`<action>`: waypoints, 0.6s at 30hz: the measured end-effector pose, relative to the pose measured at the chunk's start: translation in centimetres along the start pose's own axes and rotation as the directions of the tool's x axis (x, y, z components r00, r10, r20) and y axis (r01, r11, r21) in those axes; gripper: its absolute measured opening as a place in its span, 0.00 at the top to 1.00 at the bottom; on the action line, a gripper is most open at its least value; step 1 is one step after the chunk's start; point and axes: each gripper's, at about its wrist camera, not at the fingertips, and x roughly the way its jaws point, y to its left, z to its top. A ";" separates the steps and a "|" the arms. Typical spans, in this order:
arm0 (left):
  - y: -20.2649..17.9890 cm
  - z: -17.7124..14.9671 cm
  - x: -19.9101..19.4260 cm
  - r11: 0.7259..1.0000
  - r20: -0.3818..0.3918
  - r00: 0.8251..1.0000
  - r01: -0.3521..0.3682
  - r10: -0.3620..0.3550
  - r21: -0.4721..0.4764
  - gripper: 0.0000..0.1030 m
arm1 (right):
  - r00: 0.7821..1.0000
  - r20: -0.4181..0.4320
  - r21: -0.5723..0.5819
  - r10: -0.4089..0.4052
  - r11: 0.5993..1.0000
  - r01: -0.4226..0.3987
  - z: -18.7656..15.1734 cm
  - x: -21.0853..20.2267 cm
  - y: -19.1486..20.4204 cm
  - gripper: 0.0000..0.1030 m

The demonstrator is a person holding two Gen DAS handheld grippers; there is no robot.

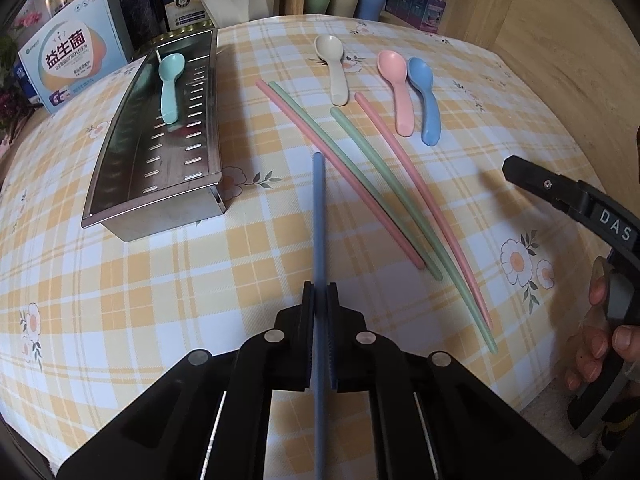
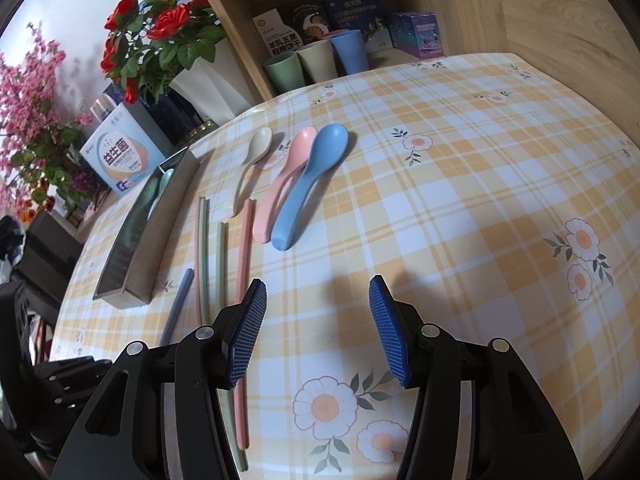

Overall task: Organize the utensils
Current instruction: 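Grasp and lift the blue spoon with right gripper while left holds the chopstick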

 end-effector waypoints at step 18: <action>1.1 1.0 -3.9 0.993 0.140 0.986 0.104 -0.095 -0.053 0.95 | 1.000 0.007 -0.003 0.015 1.000 -0.015 2.7 0.7 -0.1 0.62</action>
